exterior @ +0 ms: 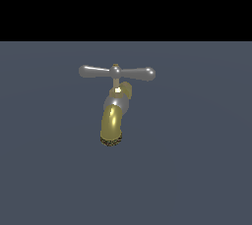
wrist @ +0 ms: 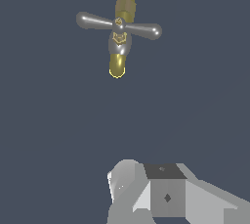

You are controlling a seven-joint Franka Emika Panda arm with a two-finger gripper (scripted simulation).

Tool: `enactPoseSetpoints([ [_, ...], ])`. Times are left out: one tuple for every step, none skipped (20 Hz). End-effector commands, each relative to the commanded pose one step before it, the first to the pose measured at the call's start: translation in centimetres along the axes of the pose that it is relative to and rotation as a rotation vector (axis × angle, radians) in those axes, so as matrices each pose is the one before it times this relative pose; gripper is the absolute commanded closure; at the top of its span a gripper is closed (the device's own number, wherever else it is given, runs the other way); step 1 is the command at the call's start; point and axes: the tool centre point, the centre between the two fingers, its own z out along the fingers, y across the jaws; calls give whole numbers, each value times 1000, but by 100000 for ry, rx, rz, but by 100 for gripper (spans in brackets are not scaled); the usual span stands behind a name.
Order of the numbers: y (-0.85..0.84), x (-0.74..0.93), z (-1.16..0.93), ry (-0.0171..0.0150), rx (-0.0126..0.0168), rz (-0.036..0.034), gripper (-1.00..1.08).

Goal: Turn on the faucet by rotating a designated handle.

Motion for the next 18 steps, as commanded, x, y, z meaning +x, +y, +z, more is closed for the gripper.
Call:
enactPoseSetpoints([
  [1,0,0,0,0,0,108],
  [4,4,12,1,-2,-69,108],
  [26,12,37,1,0,-169,108],
  [35,20,62,3,-1,-309,108],
  [52,28,87,4,-1,-420,108],
  [65,36,112,5,-1,-548,108],
  [81,44,137,6,-2,-666,108],
  [96,52,162,7,-2,-787,108],
  [110,60,188,8,-2,-911,108],
  [125,68,213,9,-3,-1033,108],
  [140,76,238,10,-3,-1155,108],
  [154,84,263,11,-4,-1281,108],
  [170,93,289,13,-4,-1402,108],
  [185,101,314,14,-5,-1527,108],
  [200,110,340,15,-5,-1651,108],
  [215,118,366,16,-6,-1777,108],
  [231,127,392,18,-6,-1900,108],
  [246,136,418,19,-7,-2027,108],
])
